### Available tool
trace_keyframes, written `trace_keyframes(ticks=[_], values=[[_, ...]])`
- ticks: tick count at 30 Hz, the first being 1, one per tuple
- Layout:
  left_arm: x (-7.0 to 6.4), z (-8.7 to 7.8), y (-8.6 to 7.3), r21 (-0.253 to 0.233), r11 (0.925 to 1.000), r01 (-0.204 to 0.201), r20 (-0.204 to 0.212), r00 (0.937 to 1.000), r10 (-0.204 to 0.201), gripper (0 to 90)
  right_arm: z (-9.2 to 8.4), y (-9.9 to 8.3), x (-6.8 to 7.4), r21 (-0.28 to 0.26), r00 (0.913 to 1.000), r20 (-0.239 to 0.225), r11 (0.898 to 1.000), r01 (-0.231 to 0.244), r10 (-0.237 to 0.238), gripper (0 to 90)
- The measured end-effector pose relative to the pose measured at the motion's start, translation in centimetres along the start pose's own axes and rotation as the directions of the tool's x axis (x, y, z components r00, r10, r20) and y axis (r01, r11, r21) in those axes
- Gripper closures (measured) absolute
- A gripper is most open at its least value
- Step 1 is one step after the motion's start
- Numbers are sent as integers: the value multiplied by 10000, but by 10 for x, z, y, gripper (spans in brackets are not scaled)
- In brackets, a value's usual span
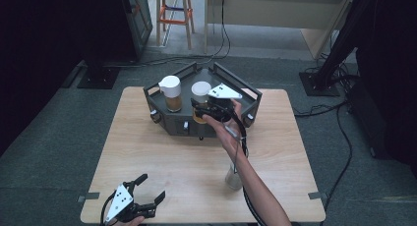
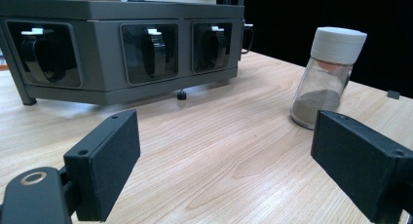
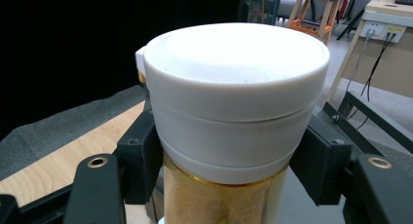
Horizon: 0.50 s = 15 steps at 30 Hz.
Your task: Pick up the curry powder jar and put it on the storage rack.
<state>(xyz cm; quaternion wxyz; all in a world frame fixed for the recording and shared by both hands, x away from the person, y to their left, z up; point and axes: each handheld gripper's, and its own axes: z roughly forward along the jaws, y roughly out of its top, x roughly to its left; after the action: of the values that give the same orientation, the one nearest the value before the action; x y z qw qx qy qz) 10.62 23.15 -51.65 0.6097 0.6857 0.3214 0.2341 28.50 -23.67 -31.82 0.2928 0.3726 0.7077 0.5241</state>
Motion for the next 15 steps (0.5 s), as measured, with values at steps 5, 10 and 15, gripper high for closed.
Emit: trace_keyframes(ticks=[5,10,15], values=[[0,0,0,8,10000,19,-11,10000,-19,106,10,2,-4,1,9999,105,9999,-116,116,351],[1,0,0,2,10000,24,-18,10000,-24,106,21,3,-6,80,9993,339,9999,-153,150,351],[1,0,0,9,10000,16,-21,10000,-16,106,32,1,-9,103,9978,598,9996,-278,272,351]])
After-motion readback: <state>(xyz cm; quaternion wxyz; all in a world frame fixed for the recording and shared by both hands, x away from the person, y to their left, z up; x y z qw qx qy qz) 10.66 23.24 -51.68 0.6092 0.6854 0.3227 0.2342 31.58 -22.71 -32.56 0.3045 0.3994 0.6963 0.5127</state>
